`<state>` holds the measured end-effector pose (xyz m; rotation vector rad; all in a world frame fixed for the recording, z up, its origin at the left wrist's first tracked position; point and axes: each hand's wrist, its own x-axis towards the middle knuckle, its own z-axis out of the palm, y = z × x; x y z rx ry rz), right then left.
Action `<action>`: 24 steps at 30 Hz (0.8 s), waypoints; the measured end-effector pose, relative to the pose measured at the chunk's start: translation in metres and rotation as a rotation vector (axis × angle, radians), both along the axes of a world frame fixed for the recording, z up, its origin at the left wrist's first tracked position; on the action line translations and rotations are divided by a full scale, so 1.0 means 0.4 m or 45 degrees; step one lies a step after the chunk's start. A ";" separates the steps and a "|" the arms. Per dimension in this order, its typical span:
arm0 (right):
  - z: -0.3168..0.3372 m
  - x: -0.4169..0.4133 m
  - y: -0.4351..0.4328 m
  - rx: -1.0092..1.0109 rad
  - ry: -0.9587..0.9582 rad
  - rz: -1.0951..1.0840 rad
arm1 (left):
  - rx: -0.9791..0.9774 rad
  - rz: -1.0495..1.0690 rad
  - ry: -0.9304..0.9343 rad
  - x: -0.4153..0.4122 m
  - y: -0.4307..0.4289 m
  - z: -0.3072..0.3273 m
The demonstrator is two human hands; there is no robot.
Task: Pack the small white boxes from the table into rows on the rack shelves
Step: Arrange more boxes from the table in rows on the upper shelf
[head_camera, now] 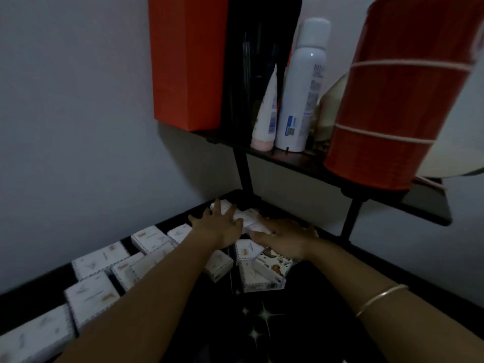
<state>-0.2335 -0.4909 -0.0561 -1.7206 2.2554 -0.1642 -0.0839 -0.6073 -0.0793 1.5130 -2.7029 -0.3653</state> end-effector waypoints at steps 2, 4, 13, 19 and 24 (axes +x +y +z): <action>0.001 0.013 0.036 0.014 0.015 -0.028 | -0.013 -0.038 0.017 0.000 0.031 -0.002; -0.003 0.029 0.085 0.026 0.006 -0.060 | -0.042 -0.089 0.041 -0.001 0.070 -0.007; -0.021 0.076 0.377 0.018 -0.019 -0.216 | 0.056 -0.367 0.209 -0.002 0.305 -0.008; 0.017 0.088 0.553 0.013 -0.072 -0.335 | 0.235 -0.430 0.522 -0.003 0.444 0.015; 0.054 0.065 0.648 -0.341 -0.188 -0.416 | 0.100 -0.376 0.718 0.044 0.467 0.033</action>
